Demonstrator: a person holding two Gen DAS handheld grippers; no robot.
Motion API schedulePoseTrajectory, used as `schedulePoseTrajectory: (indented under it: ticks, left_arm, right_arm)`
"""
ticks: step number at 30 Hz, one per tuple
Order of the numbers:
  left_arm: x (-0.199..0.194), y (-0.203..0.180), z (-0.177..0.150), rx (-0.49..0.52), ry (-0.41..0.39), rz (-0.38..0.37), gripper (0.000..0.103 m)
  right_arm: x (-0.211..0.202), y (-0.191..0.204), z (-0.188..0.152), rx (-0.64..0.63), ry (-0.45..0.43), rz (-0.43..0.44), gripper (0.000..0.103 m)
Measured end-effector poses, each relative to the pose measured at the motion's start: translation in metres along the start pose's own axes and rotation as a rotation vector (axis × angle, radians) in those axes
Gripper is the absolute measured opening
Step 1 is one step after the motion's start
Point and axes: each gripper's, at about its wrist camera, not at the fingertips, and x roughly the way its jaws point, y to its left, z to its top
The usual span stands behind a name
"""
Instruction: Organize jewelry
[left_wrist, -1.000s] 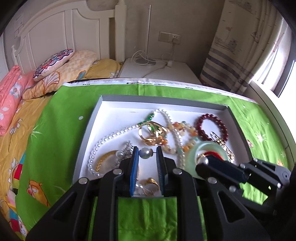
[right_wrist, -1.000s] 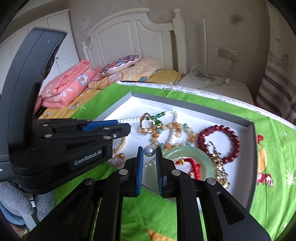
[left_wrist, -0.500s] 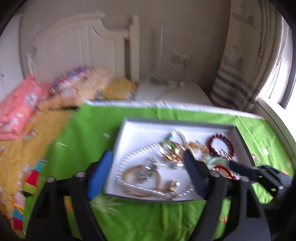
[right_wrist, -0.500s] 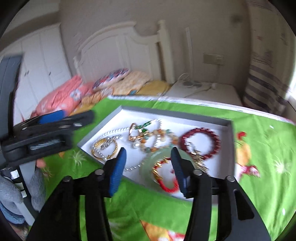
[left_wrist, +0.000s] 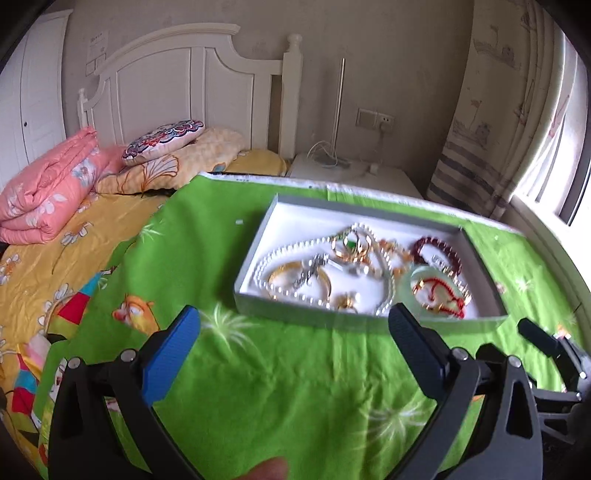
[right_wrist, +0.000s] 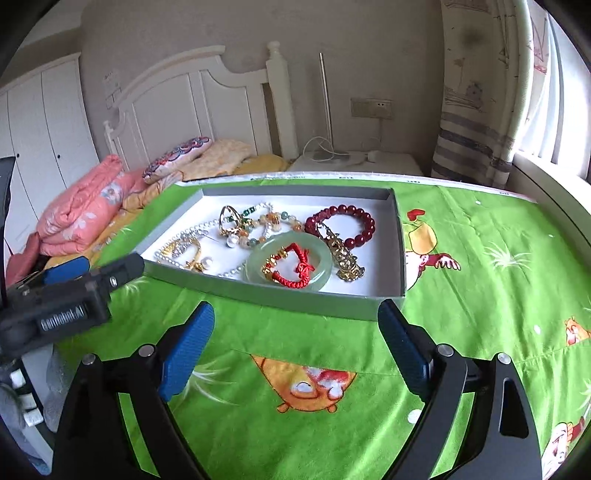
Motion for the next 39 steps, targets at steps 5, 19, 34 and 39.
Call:
schedulePoseTrajectory:
  ticks: [5, 19, 34, 39]
  left_arm:
    - [0.007, -0.006, -0.012, 0.051, 0.002, 0.004, 0.101]
    - [0.004, -0.010, -0.016, 0.072, -0.017, -0.041, 0.101]
    - [0.005, -0.009, -0.017, 0.068, -0.013, -0.048, 0.101]
    - [0.005, -0.010, -0.017, 0.071, -0.014, -0.048, 0.101]
  right_arm:
    - [0.005, -0.005, 0.000, 0.036, 0.010, -0.042, 0.087]
    - [0.004, -0.011, -0.001, 0.078, 0.000, -0.065, 0.087]
    - [0.005, -0.012, -0.001, 0.080, 0.003, -0.065, 0.087]
    - [0.005, -0.012, -0.001, 0.080, 0.003, -0.065, 0.087]
